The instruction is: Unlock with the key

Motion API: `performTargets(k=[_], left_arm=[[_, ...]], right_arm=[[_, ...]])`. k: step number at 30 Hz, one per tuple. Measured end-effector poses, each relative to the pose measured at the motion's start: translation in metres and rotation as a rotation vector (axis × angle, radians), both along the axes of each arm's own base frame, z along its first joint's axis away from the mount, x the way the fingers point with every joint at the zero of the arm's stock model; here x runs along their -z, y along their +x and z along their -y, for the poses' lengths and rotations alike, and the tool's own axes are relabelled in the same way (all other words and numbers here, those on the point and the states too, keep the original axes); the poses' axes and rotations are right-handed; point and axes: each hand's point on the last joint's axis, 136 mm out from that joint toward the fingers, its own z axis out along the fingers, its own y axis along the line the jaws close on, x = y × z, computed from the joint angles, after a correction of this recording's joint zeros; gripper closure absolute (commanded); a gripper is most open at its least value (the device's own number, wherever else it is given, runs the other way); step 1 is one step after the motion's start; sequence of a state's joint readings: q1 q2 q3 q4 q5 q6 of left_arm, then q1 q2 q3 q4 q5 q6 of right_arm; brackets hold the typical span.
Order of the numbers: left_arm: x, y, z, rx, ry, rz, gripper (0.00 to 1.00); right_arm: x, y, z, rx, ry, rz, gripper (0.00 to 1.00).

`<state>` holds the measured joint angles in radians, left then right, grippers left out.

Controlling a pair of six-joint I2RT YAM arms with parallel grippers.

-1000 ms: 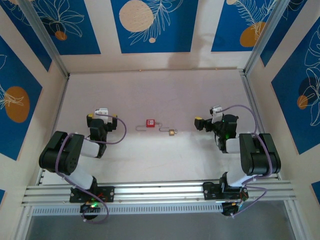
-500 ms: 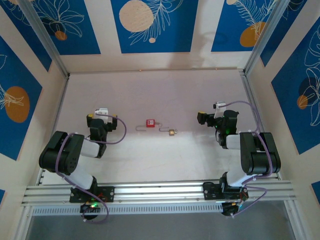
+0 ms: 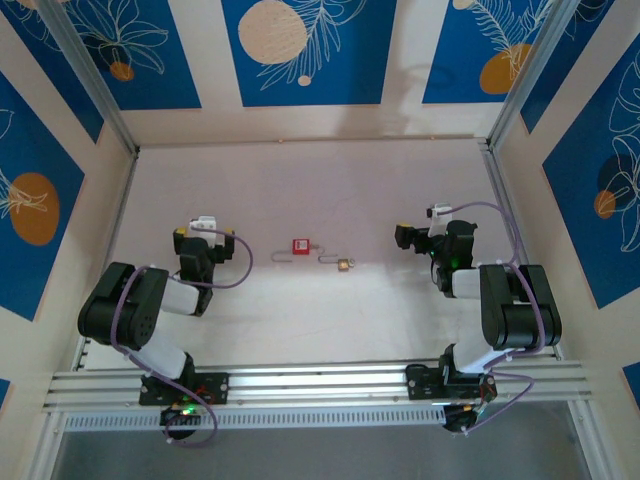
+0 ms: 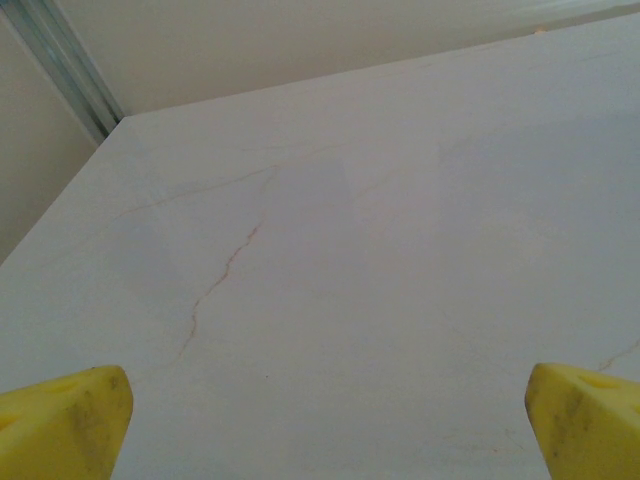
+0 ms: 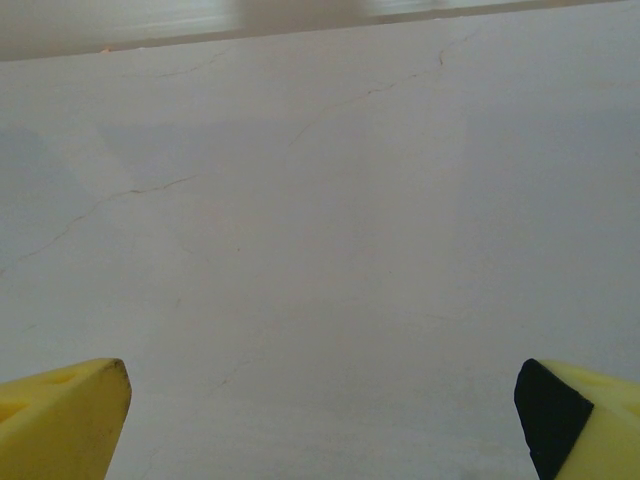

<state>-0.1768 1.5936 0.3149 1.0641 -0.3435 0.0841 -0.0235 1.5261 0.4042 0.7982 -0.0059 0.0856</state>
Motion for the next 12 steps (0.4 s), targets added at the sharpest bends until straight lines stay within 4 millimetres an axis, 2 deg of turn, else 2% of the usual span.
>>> performTargets(k=[12], left_arm=[[0.0044, 0.0019, -0.0024, 0.005, -0.007, -0.027, 0.00]], right_arm=[[0.0000, 0.0000, -0.0001, 0.000, 0.000, 0.000, 0.01]])
